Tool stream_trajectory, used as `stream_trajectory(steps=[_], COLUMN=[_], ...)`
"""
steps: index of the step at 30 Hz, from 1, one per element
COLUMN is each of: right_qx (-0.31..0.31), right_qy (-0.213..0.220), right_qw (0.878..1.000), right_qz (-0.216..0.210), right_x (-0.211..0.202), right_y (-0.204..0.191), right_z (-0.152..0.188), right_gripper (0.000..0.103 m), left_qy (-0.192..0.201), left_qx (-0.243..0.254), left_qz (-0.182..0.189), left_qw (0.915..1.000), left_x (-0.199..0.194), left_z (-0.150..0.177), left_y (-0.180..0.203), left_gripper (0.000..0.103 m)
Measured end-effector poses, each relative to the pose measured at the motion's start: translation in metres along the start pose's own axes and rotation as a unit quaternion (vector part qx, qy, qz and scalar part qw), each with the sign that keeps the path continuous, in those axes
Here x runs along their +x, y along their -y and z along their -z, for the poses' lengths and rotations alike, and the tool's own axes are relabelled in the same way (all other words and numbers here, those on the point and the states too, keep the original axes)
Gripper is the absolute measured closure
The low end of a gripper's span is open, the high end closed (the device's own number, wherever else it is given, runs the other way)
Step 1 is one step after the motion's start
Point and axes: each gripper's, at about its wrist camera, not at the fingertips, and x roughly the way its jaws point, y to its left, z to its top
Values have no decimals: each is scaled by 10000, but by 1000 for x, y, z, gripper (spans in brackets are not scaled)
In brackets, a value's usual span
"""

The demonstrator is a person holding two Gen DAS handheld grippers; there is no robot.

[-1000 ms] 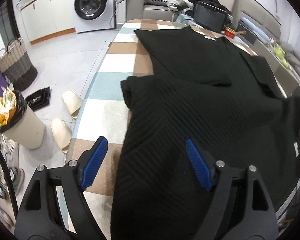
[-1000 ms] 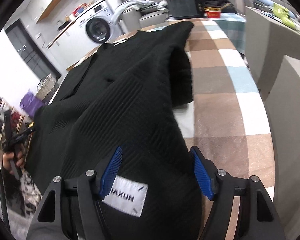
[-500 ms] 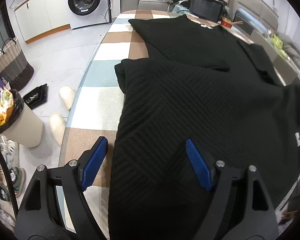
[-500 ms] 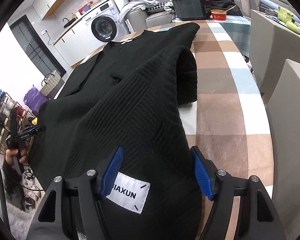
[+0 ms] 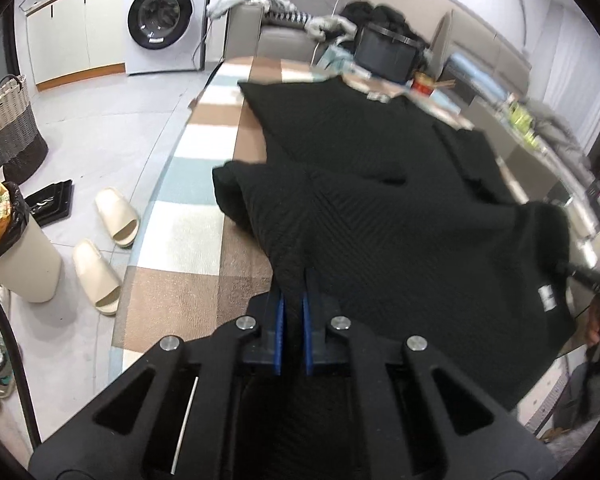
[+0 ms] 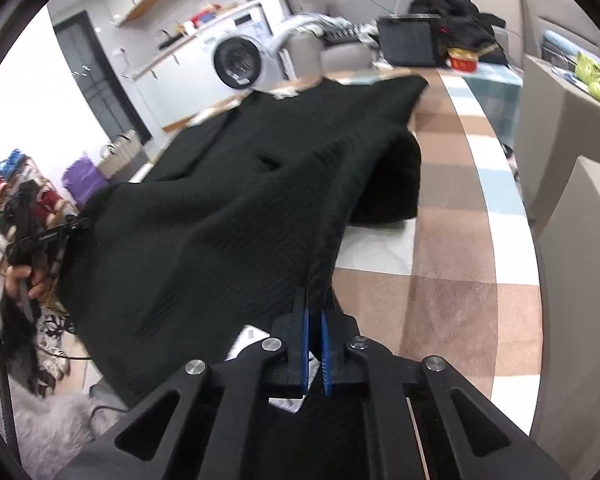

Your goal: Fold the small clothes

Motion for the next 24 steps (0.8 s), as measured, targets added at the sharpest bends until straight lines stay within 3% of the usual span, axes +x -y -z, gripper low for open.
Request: stream_trajectory(steps=[4,7,9,12,18,20,22,23,24], right_qx=[291,659,802,920,1298,1442,1534,1561,1595], right_qy=[636,1255,1533,1649,1320,1004,600,487,422], right_qw=[9966,9871,9820,9809,9806,9817,9835,9838,9838], right_qz=[-441,-740,-757,-456,646,738,742,732,701], right_x=[-38,-60,-61,-47,9,26,40,43,45], right_y=[9,19,23,26,41,48,58,62,67], right_z=[0,-12,-25,-48,-89,-92,-93,-91,-88], right_gripper=[98,98,98,98,97,93,87,78,64], left_qy=[370,557,663,723,376,168,-11,-46,-73], left_qx=[-14,10,65,9,-322,-376,-359,-334,-316], left_qz=[249,397,327,262,-51,-172,-329,-369,-422], left_qw=[9990,9977,9972,9970,9988,9990,9988,9987,9986], left_x=[-32,-42,-41,-28,35,51,64,66,68], left_z=[-4,-17,-28,-45,-76,-77,-74,-73,-70], left_y=[1,4,6,5,-14,-16,-16,-16,-17], left_gripper=[98,98,98,98,98,98,95,92,82])
